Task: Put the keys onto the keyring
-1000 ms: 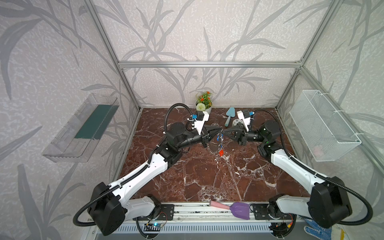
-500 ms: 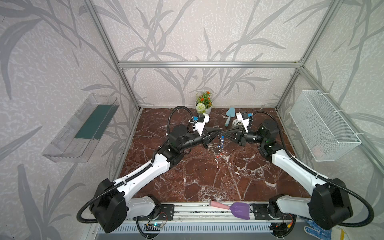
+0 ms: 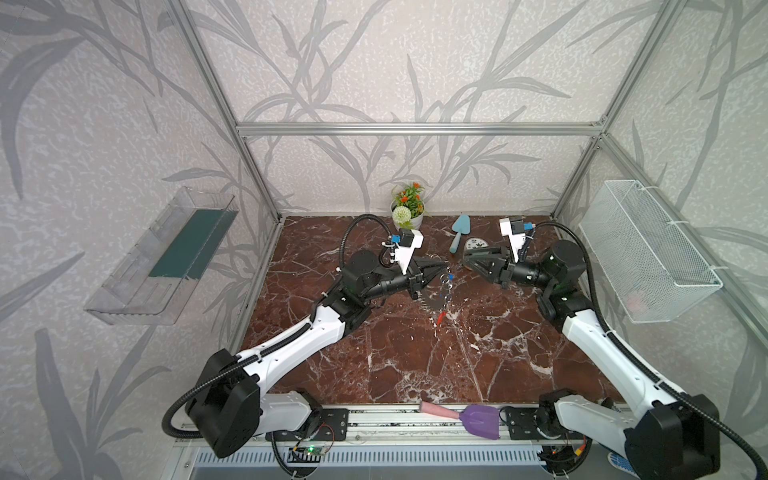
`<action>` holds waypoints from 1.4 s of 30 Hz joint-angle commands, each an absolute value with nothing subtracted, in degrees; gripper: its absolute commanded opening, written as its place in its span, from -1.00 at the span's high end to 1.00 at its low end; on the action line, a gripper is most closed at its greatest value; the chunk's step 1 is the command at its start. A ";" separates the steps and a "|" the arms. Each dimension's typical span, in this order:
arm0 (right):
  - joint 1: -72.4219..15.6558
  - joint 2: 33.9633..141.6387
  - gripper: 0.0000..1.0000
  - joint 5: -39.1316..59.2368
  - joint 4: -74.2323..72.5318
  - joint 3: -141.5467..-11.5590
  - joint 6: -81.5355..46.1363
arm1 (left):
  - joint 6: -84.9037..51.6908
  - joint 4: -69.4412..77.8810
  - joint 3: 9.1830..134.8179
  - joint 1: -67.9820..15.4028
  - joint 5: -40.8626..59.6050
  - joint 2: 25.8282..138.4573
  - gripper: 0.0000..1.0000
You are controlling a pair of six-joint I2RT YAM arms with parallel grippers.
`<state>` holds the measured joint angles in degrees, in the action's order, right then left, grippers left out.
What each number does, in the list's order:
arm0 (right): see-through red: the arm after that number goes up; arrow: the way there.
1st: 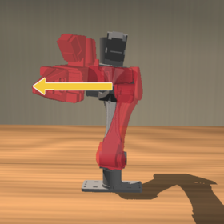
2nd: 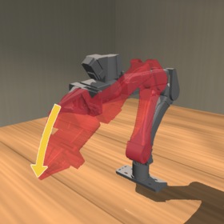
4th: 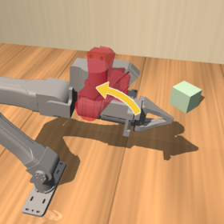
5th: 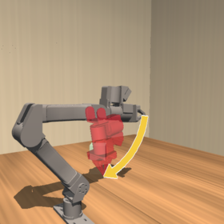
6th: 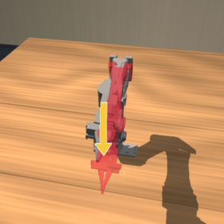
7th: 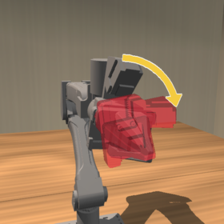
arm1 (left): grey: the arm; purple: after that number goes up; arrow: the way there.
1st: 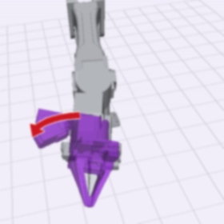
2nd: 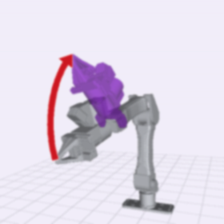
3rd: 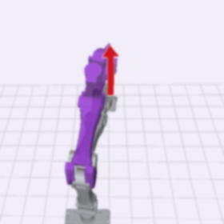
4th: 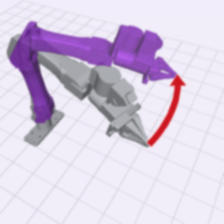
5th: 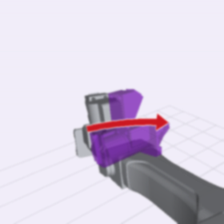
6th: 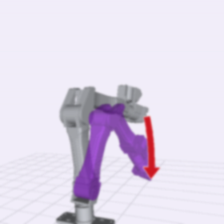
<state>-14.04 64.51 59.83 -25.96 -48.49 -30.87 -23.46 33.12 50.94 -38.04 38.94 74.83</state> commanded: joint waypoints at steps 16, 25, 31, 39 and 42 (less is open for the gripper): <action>-17.58 70.02 0.40 65.44 -28.85 -51.42 -31.44 | -28.23 42.54 52.46 -37.73 43.05 75.72 1.00; -17.67 70.31 0.56 65.99 -30.23 -49.85 -32.50 | -28.81 42.98 52.46 -37.53 42.11 75.94 1.00; -17.67 70.66 0.56 66.05 -30.69 -49.14 -32.94 | -28.75 43.16 52.41 -37.43 41.70 76.02 1.00; -17.67 71.27 0.55 66.52 -33.15 -48.69 -34.53 | -28.78 42.85 52.48 -37.38 41.65 76.12 1.00; -17.75 71.45 0.60 66.75 -33.62 -48.63 -34.97 | -28.72 42.77 52.39 -37.32 41.37 76.11 1.00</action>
